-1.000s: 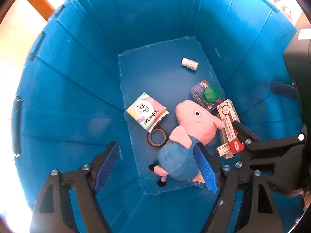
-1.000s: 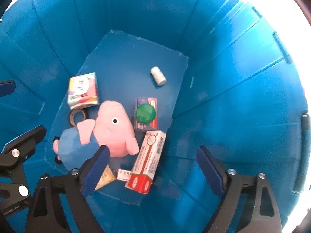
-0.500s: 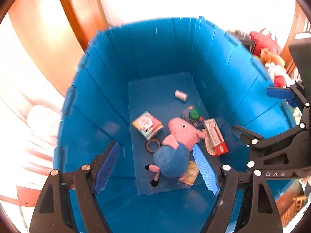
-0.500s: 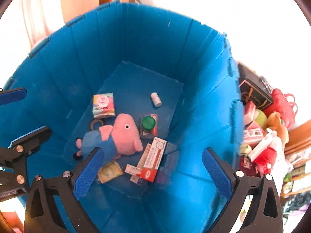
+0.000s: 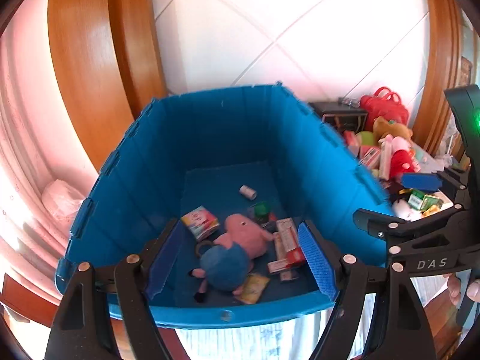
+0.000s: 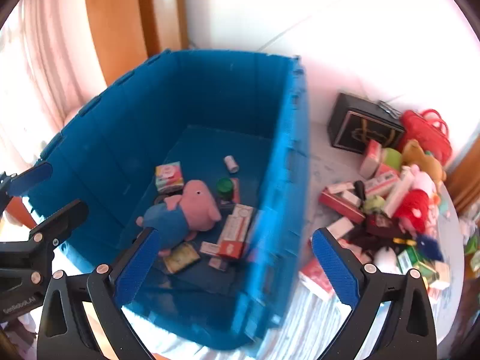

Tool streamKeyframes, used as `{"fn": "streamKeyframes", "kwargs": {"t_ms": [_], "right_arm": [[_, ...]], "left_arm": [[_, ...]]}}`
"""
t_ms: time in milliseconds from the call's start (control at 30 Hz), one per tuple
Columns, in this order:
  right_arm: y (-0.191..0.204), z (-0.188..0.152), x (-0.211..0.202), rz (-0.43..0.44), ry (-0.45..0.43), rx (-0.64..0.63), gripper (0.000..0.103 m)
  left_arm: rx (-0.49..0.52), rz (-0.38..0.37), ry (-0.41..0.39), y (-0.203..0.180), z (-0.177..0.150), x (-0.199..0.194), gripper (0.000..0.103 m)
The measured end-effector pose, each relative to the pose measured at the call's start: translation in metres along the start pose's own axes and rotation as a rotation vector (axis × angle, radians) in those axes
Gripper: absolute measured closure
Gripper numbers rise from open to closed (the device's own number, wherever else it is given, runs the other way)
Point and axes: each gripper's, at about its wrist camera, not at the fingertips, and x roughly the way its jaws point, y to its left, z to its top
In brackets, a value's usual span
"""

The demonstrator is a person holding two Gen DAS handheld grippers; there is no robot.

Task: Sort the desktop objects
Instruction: 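Move both open tools back toward the pile on the table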

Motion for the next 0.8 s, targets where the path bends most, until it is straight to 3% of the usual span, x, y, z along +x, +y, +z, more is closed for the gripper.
{"fn": "streamKeyframes", "kwargs": {"t_ms": [233, 433, 600, 800], "right_arm": [[-0.061, -0.031, -0.032, -0.052, -0.052, 0.124, 0.000], [-0.119, -0.063, -0.038, -0.089, -0.033, 0.215, 0.000], [-0.172, -0.089, -0.042, -0.108, -0.025, 0.240, 0.000], [-0.268, -0.127, -0.037, -0.126, 0.005, 0.236, 0.000]], "left_arm": [[0.046, -0.059, -0.053, -0.054, -0.001, -0.010, 0.025], [0.094, -0.132, -0.066, -0.112, 0.000, -0.010, 0.025], [0.114, -0.149, -0.057, -0.178, -0.001, -0.001, 0.025], [0.072, -0.146, -0.044, -0.274, -0.009, 0.027, 0.025]]}}
